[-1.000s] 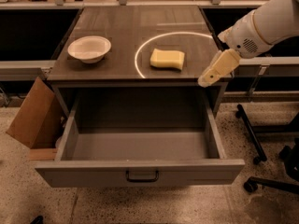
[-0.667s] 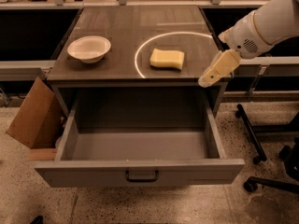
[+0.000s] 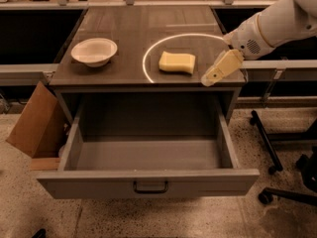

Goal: Place sponge into top drawer

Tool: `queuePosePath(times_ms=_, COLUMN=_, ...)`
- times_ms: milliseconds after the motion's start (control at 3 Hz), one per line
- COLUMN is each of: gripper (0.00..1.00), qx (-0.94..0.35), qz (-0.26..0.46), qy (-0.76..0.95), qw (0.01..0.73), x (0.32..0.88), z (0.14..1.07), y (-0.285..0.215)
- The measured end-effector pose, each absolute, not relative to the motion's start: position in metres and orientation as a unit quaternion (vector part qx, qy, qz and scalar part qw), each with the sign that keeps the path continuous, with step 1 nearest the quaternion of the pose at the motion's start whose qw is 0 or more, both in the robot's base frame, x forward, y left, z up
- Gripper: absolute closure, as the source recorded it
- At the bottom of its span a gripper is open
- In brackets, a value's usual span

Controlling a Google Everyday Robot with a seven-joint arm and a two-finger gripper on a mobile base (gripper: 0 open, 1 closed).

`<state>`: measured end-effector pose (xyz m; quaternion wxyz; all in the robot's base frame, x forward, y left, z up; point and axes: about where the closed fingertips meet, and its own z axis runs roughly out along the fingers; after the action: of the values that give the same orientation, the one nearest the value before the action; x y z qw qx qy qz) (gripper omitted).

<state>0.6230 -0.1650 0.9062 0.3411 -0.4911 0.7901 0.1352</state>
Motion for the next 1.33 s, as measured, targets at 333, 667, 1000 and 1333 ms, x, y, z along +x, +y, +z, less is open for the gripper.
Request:
queuePosePath(times_ms=333, gripper=0.00, qx=-0.482, qz=0.162, qy=0.787, qw=0.350, x=0.653, z=0.893, y=-0.141)
queuePosePath(times_ms=667, gripper=0.00, qx=-0.474, qz=0.169, qy=0.789, qw=0.351, x=0.670, z=0.881, y=-0.125)
queuePosePath(times_ms=1000, gripper=0.00, qx=-0.472, qz=0.165, qy=0.793, qw=0.348, x=0.684, z=0.867, y=-0.105)
queuePosePath(times_ms=1333, gripper=0.00, qx=-0.469, qz=0.160, qy=0.798, qw=0.342, x=0.698, z=0.853, y=-0.093)
